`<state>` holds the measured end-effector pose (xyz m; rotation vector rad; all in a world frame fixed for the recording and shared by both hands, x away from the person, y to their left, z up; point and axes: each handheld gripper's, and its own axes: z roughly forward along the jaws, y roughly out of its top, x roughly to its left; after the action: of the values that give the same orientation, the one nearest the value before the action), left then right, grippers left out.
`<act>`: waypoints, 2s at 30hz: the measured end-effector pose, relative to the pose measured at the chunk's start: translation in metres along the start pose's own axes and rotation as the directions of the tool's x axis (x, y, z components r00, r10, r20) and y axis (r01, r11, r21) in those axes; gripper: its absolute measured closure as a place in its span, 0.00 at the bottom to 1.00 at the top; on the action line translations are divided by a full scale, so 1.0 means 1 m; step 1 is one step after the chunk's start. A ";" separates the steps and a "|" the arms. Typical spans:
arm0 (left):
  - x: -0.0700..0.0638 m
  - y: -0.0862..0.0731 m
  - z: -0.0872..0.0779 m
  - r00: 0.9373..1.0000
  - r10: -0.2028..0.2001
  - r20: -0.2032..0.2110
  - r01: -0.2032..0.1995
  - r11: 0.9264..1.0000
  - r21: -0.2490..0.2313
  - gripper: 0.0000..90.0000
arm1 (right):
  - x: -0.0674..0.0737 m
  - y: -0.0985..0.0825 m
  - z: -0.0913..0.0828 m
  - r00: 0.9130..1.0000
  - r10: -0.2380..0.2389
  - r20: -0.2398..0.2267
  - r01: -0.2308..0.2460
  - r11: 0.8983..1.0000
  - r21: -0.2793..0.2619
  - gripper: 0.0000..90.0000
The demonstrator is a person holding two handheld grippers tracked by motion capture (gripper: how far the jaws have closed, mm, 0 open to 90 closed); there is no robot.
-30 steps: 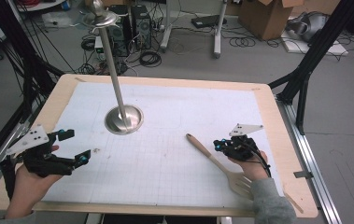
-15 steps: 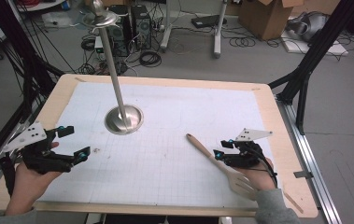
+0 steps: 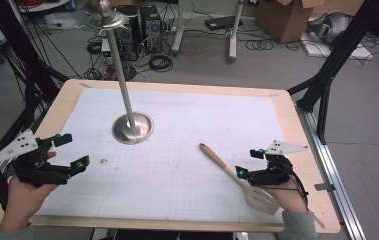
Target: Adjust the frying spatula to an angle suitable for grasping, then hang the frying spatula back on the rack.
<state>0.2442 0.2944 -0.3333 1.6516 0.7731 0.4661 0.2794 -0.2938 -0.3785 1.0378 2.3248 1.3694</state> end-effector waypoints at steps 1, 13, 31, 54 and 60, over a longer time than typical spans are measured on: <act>0.000 0.000 0.000 1.000 0.000 0.001 0.000 1.000 -0.002 0.03 | 0.000 0.001 -0.003 1.000 0.008 -0.006 -0.008 1.000 -0.005 0.15; -0.003 0.002 0.004 1.000 0.007 0.010 -0.007 1.000 -0.001 0.03 | -0.006 -0.005 -0.008 0.998 0.056 0.022 -0.056 0.998 -0.013 0.15; -0.005 0.004 0.005 1.000 0.013 0.025 -0.013 1.000 -0.003 0.03 | 0.000 -0.009 0.010 0.998 0.047 0.034 -0.048 0.998 0.032 0.15; -0.007 0.001 0.007 1.000 0.016 0.011 -0.017 1.000 0.016 0.03 | -0.003 -0.019 0.038 0.999 0.029 0.038 -0.033 0.991 0.127 0.16; -0.007 0.001 0.008 1.000 0.018 0.011 -0.019 1.000 0.023 0.03 | -0.001 -0.022 0.043 0.999 0.022 0.034 -0.027 0.987 0.161 0.17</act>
<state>0.2450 0.2837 -0.3336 1.6824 0.7584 0.4627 0.2932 -0.2732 -0.4197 1.1285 2.4402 1.1787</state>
